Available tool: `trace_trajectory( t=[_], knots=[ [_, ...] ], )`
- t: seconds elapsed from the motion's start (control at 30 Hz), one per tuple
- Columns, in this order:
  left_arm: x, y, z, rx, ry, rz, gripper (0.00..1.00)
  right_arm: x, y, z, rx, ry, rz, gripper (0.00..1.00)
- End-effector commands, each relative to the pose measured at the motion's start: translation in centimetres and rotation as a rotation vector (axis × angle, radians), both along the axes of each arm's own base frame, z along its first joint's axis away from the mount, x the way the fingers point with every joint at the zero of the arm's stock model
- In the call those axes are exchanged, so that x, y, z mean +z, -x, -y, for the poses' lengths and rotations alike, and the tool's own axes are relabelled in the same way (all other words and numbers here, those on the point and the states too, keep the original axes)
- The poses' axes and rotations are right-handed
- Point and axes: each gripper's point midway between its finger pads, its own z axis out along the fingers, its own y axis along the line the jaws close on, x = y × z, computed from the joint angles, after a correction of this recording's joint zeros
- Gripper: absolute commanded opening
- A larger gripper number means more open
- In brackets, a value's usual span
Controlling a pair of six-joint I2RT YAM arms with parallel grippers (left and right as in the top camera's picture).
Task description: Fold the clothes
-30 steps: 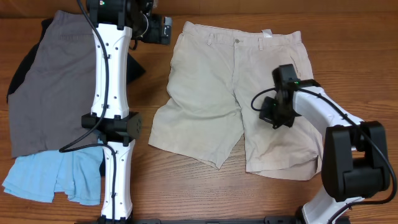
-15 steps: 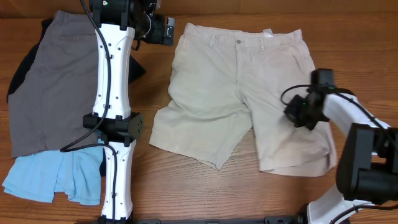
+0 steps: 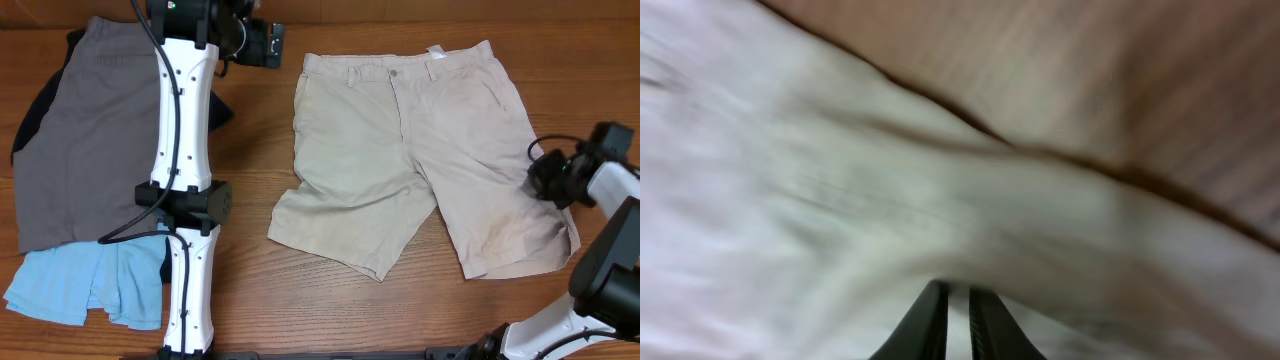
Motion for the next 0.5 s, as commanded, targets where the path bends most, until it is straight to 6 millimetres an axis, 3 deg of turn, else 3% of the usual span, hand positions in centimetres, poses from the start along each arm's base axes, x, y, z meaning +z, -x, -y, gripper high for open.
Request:
trace_trajectory(
  t=[0.0,0.1,0.27,0.37,0.47],
  knots=[
    [-1.2,-0.1,2.7,-0.084,0.004,-0.003,1.0,5.4,-3.8,0.9,0.039,0.019,0.109,0.13],
    [-2.1,-0.9,3.8,-0.136,-0.012,0.019,1.0,9.0,-4.9,-0.1,0.107,0.01,0.119,0.25],
    [-4.8,-2.9,4.5,-0.184,-0.019,0.036,1.0,14.4,-5.7,-4.7,0.291,-0.024,0.124,0.46],
    [-6.9,-4.5,5.8,-0.262,0.011,0.066,1.0,15.7,-5.5,-8.3,0.404,-0.027,0.099,0.51],
    [-9.1,-6.4,6.8,-0.298,0.031,0.107,1.0,15.6,-5.2,-11.7,0.49,-0.024,0.061,0.54]
  ],
)
